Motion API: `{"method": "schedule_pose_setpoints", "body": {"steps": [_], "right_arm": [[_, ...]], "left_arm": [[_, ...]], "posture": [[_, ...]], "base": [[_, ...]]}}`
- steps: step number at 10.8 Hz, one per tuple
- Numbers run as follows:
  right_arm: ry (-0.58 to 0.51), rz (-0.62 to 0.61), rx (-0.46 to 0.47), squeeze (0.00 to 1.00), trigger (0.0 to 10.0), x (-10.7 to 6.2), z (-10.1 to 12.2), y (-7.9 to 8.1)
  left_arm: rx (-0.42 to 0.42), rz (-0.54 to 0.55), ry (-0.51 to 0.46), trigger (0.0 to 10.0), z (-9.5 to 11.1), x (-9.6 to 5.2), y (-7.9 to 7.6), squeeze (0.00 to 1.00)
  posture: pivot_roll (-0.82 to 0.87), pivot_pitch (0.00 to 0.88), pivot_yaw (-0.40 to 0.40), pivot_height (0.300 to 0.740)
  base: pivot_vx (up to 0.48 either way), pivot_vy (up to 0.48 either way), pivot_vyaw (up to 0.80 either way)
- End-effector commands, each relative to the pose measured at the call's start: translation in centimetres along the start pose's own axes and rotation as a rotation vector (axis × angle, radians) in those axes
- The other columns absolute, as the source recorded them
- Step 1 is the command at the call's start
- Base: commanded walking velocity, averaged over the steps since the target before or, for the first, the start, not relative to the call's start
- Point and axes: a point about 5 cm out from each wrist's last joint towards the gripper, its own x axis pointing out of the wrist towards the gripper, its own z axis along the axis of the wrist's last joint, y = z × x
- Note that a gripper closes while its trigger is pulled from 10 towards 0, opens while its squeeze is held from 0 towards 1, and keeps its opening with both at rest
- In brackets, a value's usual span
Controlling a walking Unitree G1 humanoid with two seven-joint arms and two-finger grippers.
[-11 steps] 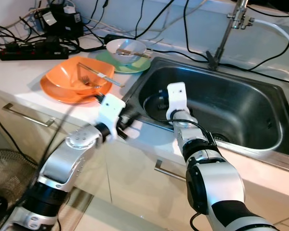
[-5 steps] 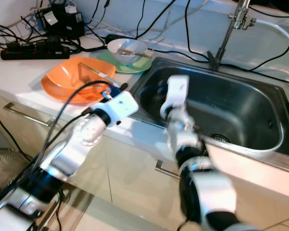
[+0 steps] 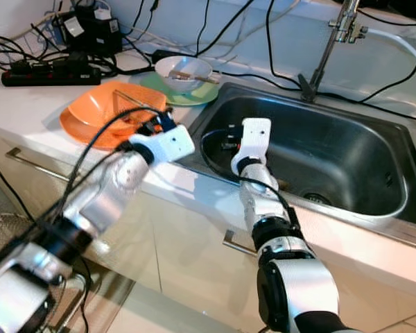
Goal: Kitchen organization
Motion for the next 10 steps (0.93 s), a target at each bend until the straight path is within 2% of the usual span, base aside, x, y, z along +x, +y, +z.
{"method": "schedule_pose_setpoints", "body": {"steps": [1, 7, 8, 10], "right_arm": [[-0.021, -0.016, 0.012, 0.00, 10.0, 0.1, 0.6, -0.5], [-0.015, -0.024, 0.020, 0.00, 10.0, -0.2, 0.5, -1.0], [-0.017, -0.027, 0.023, 0.00, 10.0, -0.2, 0.5, -1.1], [-0.014, -0.028, 0.026, 0.00, 10.0, -0.2, 0.4, -1.1]], "left_arm": [[0.018, 0.015, -0.008, 10.0, 0.1, 0.4, 0.4, 0.00], [0.082, -0.004, 0.001, 10.0, 0.0, 2.3, 0.5, 0.00], [0.088, -0.007, -0.004, 3.1, 0.0, 2.6, 0.5, 0.00], [0.087, -0.010, -0.008, 0.0, 0.1, 2.7, 0.4, 0.00]], "posture": [[0.22, 0.008, -0.061, 0.725], [0.20, 0.000, -0.045, 0.725], [0.19, 0.000, -0.042, 0.725], [0.19, 0.000, -0.041, 0.725]], "base": [[0.000, 0.000, 0.00], [0.000, 0.000, 0.00], [0.000, 0.000, 0.00], [0.000, 0.000, 0.00]]}}
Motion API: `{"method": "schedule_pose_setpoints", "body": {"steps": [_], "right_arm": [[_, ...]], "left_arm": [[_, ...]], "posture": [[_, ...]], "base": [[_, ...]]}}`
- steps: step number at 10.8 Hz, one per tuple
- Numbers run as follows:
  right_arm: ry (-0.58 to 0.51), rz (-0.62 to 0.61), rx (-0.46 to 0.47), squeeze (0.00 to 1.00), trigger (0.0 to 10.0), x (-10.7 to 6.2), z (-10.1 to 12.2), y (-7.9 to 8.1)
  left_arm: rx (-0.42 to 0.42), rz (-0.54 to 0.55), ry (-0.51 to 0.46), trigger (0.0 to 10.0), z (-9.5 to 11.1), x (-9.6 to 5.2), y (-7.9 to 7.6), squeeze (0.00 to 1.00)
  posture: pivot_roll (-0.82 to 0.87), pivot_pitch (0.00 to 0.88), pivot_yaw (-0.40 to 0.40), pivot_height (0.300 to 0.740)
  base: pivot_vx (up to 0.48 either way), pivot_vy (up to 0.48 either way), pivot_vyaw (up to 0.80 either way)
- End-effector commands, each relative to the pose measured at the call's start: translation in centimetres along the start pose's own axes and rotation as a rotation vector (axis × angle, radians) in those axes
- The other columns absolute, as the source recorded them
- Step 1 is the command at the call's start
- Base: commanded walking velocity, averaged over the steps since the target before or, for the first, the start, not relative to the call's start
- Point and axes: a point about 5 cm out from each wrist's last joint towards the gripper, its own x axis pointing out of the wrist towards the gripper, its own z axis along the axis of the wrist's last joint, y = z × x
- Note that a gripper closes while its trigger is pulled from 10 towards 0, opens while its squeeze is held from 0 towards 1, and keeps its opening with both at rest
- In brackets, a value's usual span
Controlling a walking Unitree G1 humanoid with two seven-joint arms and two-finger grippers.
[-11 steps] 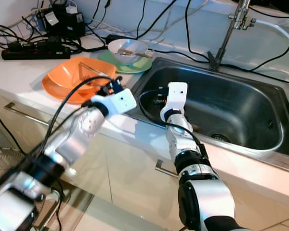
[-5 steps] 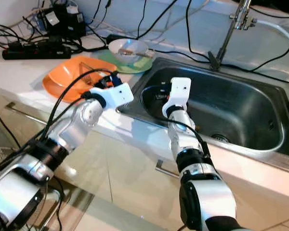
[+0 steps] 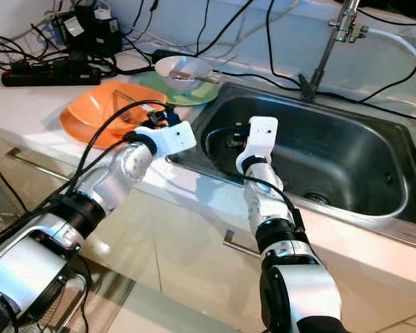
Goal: Kitchen organization
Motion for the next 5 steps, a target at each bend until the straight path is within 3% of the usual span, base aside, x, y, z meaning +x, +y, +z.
{"method": "schedule_pose_setpoints", "body": {"steps": [1, 5], "right_arm": [[-0.001, -0.010, 0.007, 0.00, 10.0, 0.02, 0.22, -0.47], [0.020, -0.025, 0.008, 0.00, 10.0, -0.21, -0.27, -0.94]], "left_arm": [[0.022, 0.008, -0.022, 0.0, 0.62, 0.29, 0.43, 0.00], [0.041, 0.012, -0.026, 0.0, 0.36, 0.62, 0.53, 0.00]], "posture": [[0.19, 0.000, -0.039, 0.725], [0.19, 0.000, -0.037, 0.725]], "base": [[0.000, 0.000, 0.00], [0.000, 0.000, 0.00]]}}
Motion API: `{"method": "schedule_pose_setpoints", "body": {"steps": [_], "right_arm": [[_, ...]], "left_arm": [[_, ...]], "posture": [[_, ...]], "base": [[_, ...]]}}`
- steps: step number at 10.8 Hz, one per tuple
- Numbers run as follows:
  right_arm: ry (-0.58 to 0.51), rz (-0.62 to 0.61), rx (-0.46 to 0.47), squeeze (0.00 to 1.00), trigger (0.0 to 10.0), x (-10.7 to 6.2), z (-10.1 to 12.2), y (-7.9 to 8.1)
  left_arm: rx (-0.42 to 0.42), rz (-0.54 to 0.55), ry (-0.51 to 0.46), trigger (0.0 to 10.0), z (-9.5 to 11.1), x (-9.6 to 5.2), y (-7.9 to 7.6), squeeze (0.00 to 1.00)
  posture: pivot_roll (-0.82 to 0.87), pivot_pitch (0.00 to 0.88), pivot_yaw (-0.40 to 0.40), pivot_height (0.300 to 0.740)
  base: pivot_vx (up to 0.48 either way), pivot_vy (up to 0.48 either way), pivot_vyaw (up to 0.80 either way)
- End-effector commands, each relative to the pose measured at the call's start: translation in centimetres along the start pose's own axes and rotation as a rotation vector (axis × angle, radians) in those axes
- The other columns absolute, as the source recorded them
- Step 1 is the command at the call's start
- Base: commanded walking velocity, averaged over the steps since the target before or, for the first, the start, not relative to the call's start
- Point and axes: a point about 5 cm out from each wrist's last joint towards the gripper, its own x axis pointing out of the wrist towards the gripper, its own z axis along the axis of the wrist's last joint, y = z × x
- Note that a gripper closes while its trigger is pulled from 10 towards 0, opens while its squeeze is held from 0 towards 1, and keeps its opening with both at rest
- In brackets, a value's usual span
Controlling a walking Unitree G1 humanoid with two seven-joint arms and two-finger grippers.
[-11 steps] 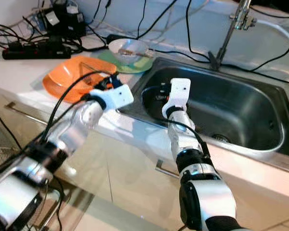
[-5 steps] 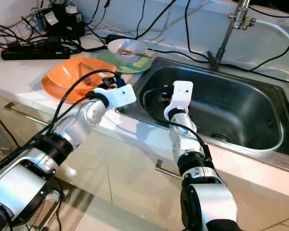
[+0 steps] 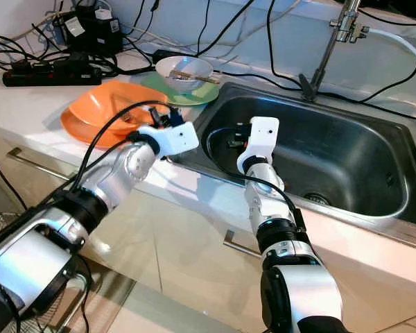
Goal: Kitchen organization
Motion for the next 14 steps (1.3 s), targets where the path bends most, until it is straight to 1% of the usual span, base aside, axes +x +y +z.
{"method": "schedule_pose_setpoints", "body": {"steps": [1, 3, 5, 6, 7, 8, 9, 10, 11, 12, 13, 14], "right_arm": [[0.006, -0.025, 0.009, 0.00, 10.0, -0.2, -0.1, -0.8], [0.008, -0.027, 0.012, 0.00, 10.0, -0.2, -0.2, -0.8], [0.002, -0.033, 0.022, 0.00, 10.0, -0.2, -0.1, -0.7], [0.003, -0.035, 0.021, 0.00, 10.0, -0.2, -0.1, -0.8], [-0.001, -0.039, 0.023, 0.00, 10.0, -0.2, -0.1, -0.9], [-0.003, -0.040, 0.022, 0.00, 10.0, -0.2, 0.0, -0.9], [-0.015, -0.035, 0.016, 0.00, 10.0, -0.1, 0.2, -0.9], [-0.057, -0.025, 0.018, 1.00, 10.0, -0.1, 0.7, -0.8], [-0.118, 0.000, -0.011, 1.00, 10.0, -0.1, 1.6, -0.8], [-0.168, 0.038, -0.062, 1.00, 10.0, -0.2, 2.3, -0.6], [-0.183, 0.070, -0.092, 1.00, 10.0, -0.2, 2.6, -0.5], [-0.180, 0.101, -0.122, 1.00, 10.0, -0.2, 2.6, -0.5]], "left_arm": [[0.029, 0.015, -0.003, 0.0, 0.1, 0.2, 0.5, 0.00], [0.099, 0.119, -0.049, 0.0, 1.0, 0.3, 2.2, 0.00], [0.174, 0.235, -0.092, 0.0, 2.1, 0.2, 4.0, 0.00], [0.181, 0.300, -0.125, 0.0, 2.9, 0.0, 5.1, 0.00], [0.143, 0.369, -0.202, 10.0, 4.4, -0.5, 6.2, 0.00], [0.119, 0.406, -0.259, 10.0, 5.4, -0.9, 6.8, 0.00], [0.014, 0.449, -0.370, 10.0, 7.0, -1.5, 7.1, 0.00], [-0.133, 0.455, -0.453, 10.0, 7.9, -2.2, 7.0, 0.00], [-0.436, 0.436, -0.482, 10.0, 8.0, -2.7, 7.3, 0.00], [-0.613, 0.398, -0.523, 10.0, 7.9, -3.0, 7.6, 0.00], [-0.709, 0.372, -0.545, 10.0, 7.8, -3.2, 7.7, 0.00], [-0.832, 0.322, -0.556, 10.0, 7.6, -3.2, 7.6, 0.00]], "posture": [[0.19, 0.000, -0.037, 0.725], [0.20, 0.000, -0.043, 0.725], [0.20, 0.000, -0.046, 0.725], [0.21, 0.000, -0.048, 0.725], [0.21, 0.000, -0.049, 0.725], [0.21, 0.000, -0.049, 0.725], [0.21, 0.000, -0.050, 0.725], [0.20, 0.000, -0.046, 0.725], [0.20, 0.000, -0.044, 0.725], [0.20, 0.000, -0.043, 0.725], [0.20, 0.000, -0.042, 0.725], [0.20, 0.000, -0.042, 0.725]], "base": [[0.000, 0.000, 0.00], [0.000, 0.000, 0.00], [0.000, 0.000, 0.00], [0.000, 0.000, 0.00], [0.000, 0.000, 0.00], [0.000, 0.000, 0.00], [0.000, 0.000, 0.00], [0.000, 0.000, 0.00], [0.000, 0.000, 0.00], [0.000, 0.000, 0.00], [0.000, 0.000, 0.00], [0.000, 0.000, 0.00]]}}
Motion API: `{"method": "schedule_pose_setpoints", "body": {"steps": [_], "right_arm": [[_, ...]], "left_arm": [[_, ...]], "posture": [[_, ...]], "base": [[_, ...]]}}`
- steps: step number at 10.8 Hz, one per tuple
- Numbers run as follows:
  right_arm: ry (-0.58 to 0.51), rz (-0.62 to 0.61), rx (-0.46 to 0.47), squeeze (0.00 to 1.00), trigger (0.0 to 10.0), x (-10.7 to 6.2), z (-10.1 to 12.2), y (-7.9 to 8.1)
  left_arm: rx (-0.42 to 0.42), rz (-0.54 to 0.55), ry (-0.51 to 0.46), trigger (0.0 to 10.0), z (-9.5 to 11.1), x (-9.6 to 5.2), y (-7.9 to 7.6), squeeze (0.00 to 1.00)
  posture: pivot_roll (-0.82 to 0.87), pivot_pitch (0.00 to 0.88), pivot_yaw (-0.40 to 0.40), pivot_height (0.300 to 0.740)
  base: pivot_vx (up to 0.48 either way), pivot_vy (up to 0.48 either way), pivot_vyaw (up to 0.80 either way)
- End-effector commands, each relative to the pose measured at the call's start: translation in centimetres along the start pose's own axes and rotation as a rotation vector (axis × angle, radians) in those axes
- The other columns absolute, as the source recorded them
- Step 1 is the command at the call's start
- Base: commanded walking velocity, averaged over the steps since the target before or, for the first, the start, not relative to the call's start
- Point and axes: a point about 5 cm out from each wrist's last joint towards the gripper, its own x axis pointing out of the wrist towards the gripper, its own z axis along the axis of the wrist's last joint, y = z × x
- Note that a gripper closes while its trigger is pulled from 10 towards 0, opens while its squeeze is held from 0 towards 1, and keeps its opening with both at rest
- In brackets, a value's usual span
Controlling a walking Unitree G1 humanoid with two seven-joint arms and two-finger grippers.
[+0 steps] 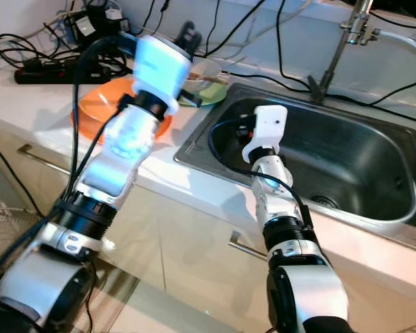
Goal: Kitchen organization
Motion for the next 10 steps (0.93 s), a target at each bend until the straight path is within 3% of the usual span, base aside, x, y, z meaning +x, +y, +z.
{"method": "schedule_pose_setpoints", "body": {"steps": [1, 4, 5, 6, 7, 9, 10], "right_arm": [[-0.016, 0.019, -0.020, 1.00, 10.0, -0.3, 0.1, -0.3], [-0.065, 0.120, -0.004, 1.00, 10.0, -0.5, 0.6, 0.3], [-0.060, 0.113, -0.012, 0.87, 10.0, -0.5, 0.6, 0.4], [-0.058, 0.115, -0.008, 0.00, 10.0, -0.5, 0.5, 0.5], [-0.060, 0.121, -0.004, 0.00, 10.0, -0.5, 0.5, 0.9], [-0.064, 0.091, 0.005, 0.00, 10.0, -0.5, 0.5, 0.9], [-0.062, 0.084, 0.009, 0.00, 10.0, -0.4, 0.5, 1.1]], "left_arm": [[-0.060, -0.018, 0.000, 10.0, 0.2, -0.1, -0.1, 0.00], [-0.345, -0.047, 0.005, 10.0, 0.2, -0.4, 0.5, 0.00], [-0.373, -0.059, 0.005, 10.0, 0.4, -0.4, 0.8, 0.00], [-0.400, -0.065, 0.003, 10.0, 0.5, -0.5, 0.8, 0.00], [-0.455, -0.089, 0.005, 10.0, 0.6, -0.6, 0.8, 0.00], [-0.488, -0.121, 0.020, 10.0, 0.6, -0.7, 0.4, 0.00], [-0.550, -0.175, 0.033, 10.0, 0.7, -0.9, -0.6, 0.00]], "posture": [[0.20, 0.000, -0.043, 0.725], [0.20, 0.000, -0.040, 0.725], [0.20, 0.000, -0.037, 0.725], [0.20, 0.000, -0.037, 0.725], [0.20, 0.000, -0.035, 0.725], [0.21, 0.000, -0.033, 0.725], [0.21, 0.000, -0.029, 0.725]], "base": [[0.000, 0.000, 0.00], [0.000, 0.000, 0.00], [0.000, 0.000, 0.00], [0.000, 0.000, 0.00], [0.000, 0.000, 0.00], [0.000, 0.000, 0.00], [0.000, 0.000, 0.00]]}}
